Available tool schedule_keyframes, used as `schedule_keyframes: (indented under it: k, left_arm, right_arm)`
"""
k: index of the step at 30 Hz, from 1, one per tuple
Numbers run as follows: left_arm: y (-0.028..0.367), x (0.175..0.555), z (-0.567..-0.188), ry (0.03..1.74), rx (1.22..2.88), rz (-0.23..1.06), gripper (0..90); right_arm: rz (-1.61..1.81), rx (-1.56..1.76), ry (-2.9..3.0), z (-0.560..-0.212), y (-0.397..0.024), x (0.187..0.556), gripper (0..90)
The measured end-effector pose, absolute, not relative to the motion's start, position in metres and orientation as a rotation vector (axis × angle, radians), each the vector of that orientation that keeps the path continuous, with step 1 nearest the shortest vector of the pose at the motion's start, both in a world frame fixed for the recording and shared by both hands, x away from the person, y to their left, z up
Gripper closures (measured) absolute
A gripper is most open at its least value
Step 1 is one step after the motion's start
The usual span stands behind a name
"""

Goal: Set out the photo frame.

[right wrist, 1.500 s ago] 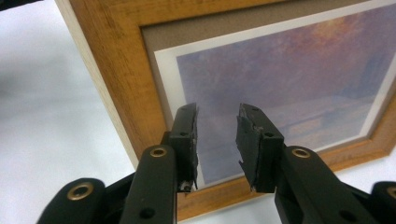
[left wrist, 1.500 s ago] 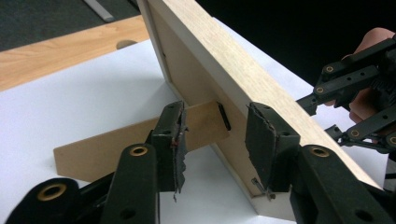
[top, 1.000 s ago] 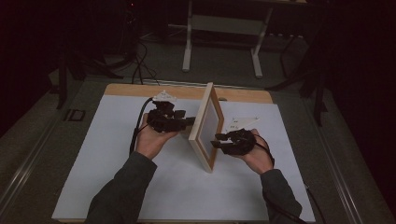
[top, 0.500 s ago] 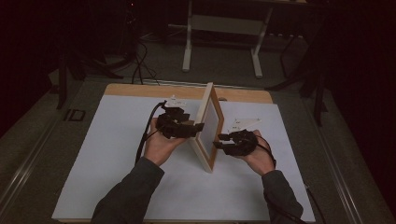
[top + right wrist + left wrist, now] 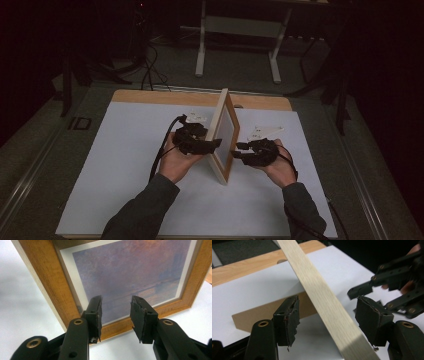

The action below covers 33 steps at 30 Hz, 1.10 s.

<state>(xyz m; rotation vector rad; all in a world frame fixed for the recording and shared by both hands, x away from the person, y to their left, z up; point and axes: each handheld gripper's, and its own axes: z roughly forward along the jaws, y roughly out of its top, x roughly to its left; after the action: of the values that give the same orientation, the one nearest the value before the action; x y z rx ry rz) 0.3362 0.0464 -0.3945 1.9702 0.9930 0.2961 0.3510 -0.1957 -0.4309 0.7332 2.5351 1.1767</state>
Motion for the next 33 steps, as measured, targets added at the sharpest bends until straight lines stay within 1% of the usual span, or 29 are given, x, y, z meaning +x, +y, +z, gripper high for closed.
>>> schedule_keyframes:
  k: [4,11,16,21,26,33]
  left_arm:
    - [0.045,0.335,-0.4,0.99,1.969,0.285,37.1]
    - [0.04,0.33,-0.399,0.964,2.015,0.325,47.3]
    - [0.04,0.33,-0.399,0.954,2.038,0.341,48.8]
    - [0.045,0.332,-0.399,0.974,2.04,0.353,54.2]
    - [0.048,0.333,-0.4,0.973,2.034,0.353,55.8]
    - [0.054,0.336,-0.4,0.986,2.029,0.358,60.5]
  right_arm:
    - [1.19,0.747,2.53,-0.431,-0.198,0.35,60.7]
    - [1.189,0.75,2.524,-0.431,-0.2,0.351,60.7]
    - [1.19,0.751,2.522,-0.43,-0.2,0.351,60.7]
    - [1.191,0.75,2.523,-0.429,-0.199,0.351,60.8]
    - [1.17,0.745,2.529,-0.429,-0.199,0.351,60.7]
    - [1.178,0.752,2.516,-0.426,-0.205,0.35,60.7]
